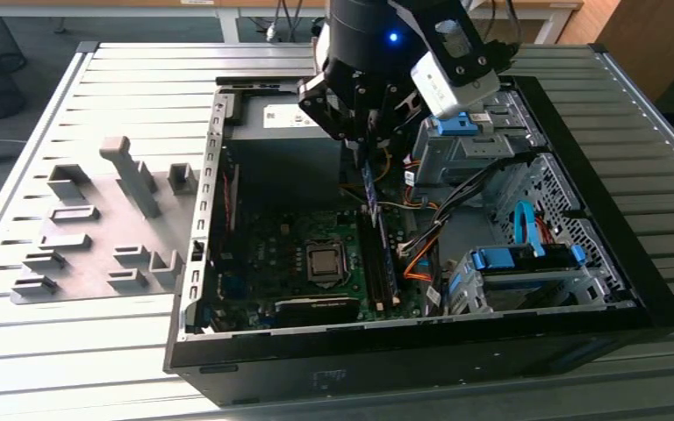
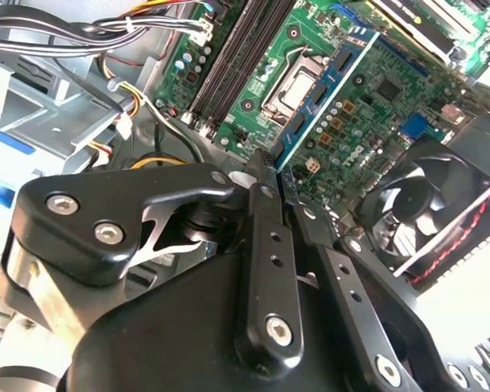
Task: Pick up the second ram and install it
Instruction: 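Insert the second ram into the second slot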
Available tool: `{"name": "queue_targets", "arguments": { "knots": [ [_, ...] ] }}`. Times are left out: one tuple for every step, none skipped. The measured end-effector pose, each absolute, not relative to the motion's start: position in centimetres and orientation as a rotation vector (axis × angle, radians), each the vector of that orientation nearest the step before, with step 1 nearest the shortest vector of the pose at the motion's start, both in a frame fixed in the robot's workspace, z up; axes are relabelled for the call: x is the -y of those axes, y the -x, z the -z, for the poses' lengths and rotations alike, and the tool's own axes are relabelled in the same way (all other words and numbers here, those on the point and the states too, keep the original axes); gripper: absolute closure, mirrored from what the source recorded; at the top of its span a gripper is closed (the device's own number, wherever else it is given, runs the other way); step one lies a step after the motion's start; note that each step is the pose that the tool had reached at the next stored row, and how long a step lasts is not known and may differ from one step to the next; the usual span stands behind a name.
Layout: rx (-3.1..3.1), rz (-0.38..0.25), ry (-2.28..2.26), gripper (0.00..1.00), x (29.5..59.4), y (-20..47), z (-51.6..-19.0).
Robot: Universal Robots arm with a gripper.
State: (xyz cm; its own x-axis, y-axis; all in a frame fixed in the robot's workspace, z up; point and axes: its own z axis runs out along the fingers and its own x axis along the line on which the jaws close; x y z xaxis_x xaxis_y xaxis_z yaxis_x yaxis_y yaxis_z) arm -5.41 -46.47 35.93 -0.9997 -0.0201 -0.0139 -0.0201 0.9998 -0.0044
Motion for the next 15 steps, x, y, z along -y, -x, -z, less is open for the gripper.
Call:
{"name": "queue_targets", "arguments": {
  "knots": [
    [-3.127,0.007,0.031,0.86,46.5,5.4,-35.7],
    [-3.127,0.007,0.031,0.86,46.5,5.4,-35.6],
    [-3.127,0.006,0.031,0.86,46.5,5.3,-35.4],
    [-3.127,0.006,0.032,0.86,46.5,5.3,-35.2],
    [-3.127,0.006,0.031,0.86,46.5,5.3,-35.0],
    [-3.127,0.006,0.031,0.86,46.5,5.2,-34.9],
    [-3.127,0.007,0.030,0.86,46.5,5.0,-34.3],
    [-3.127,0.007,0.029,0.86,46.5,4.8,-33.8],
    [-3.127,0.007,0.028,0.86,46.5,4.8,-33.6],
    [-3.127,0.007,0.027,0.86,46.5,4.8,-33.5],
    [-3.127,0.007,0.027,0.86,46.5,4.8,-33.4],
    [-3.127,0.007,0.027,0.86,46.5,4.8,-33.4],
    [-3.127,0.007,0.027,0.86,46.5,4.8,-33.4],
    [-3.127,0.007,0.027,0.86,46.5,4.8,-33.4],
    [-3.127,0.007,0.027,0.86,46.5,4.8,-33.4]
  ]
}}
